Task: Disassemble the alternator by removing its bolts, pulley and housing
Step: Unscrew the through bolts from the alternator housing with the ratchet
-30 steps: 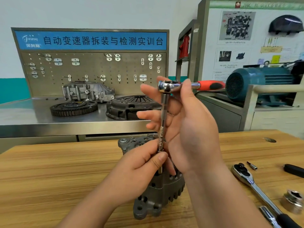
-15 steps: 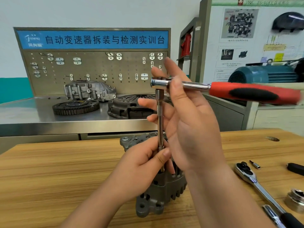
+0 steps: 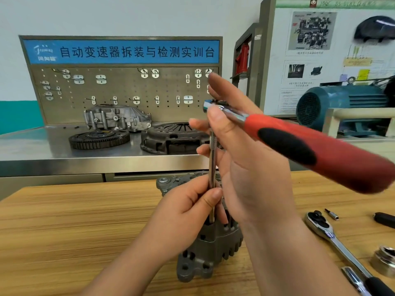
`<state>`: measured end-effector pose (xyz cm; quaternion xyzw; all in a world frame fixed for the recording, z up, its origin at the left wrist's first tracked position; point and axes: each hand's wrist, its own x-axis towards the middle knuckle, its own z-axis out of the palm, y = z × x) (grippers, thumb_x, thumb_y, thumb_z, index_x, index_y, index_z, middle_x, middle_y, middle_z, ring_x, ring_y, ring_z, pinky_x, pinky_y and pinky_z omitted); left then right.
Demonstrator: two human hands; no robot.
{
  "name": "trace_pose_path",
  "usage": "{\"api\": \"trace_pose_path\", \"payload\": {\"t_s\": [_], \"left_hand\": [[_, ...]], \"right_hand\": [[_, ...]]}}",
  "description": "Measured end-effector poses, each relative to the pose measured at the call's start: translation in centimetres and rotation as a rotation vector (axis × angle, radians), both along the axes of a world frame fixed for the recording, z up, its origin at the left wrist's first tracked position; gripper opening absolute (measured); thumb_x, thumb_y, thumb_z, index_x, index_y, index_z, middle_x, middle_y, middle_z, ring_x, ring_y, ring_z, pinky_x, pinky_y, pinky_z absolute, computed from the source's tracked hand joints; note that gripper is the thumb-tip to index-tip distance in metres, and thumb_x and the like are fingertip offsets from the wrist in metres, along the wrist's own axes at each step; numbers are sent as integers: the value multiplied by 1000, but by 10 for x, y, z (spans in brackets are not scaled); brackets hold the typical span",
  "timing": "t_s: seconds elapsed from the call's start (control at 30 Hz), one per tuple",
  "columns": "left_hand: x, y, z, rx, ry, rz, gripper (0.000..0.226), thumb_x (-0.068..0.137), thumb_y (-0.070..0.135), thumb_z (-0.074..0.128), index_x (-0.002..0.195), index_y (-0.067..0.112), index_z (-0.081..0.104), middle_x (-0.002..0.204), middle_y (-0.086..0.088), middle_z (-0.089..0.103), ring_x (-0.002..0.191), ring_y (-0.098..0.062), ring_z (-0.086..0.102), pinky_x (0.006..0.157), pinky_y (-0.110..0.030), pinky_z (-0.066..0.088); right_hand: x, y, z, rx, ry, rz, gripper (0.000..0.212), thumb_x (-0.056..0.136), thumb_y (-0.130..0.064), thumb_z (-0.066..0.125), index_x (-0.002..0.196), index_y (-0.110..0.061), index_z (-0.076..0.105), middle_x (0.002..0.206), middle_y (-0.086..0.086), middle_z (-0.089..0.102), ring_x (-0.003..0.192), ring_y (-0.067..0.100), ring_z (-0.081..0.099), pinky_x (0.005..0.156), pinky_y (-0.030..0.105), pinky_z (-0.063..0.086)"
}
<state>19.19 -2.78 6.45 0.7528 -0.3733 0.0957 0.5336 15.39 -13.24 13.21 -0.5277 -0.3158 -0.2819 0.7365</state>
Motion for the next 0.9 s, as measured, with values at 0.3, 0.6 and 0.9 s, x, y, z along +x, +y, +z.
{"api": "trace_pose_path", "payload": {"t_s": [0.3, 0.6, 0.9], "left_hand": [[-2, 5, 1, 44, 11, -46, 25, 87, 47, 45, 103, 35, 61, 90, 13, 72, 87, -14, 65, 80, -34, 54], [1, 1, -2, -20, 19, -6, 32, 80, 52, 48, 97, 30, 64, 90, 5, 74, 87, -32, 67, 78, -57, 53], [0, 5, 0, -51, 72, -63, 37, 85, 52, 47, 99, 21, 64, 93, -10, 71, 92, -40, 61, 81, -60, 49]], "right_hand": [[1, -7, 4, 116, 271, 277, 38, 99, -39, 34, 118, -15, 55, 106, 1, 74, 78, 20, 71, 56, 22, 48], [4, 0, -2, 7, 35, -7, 29, 88, -21, 57, 110, -37, 68, 101, -22, 69, 86, 7, 67, 65, 20, 50], [2, 2, 0, 122, 126, 219, 30, 92, -37, 46, 110, -19, 61, 109, 0, 73, 78, 19, 71, 60, 22, 50]]}}
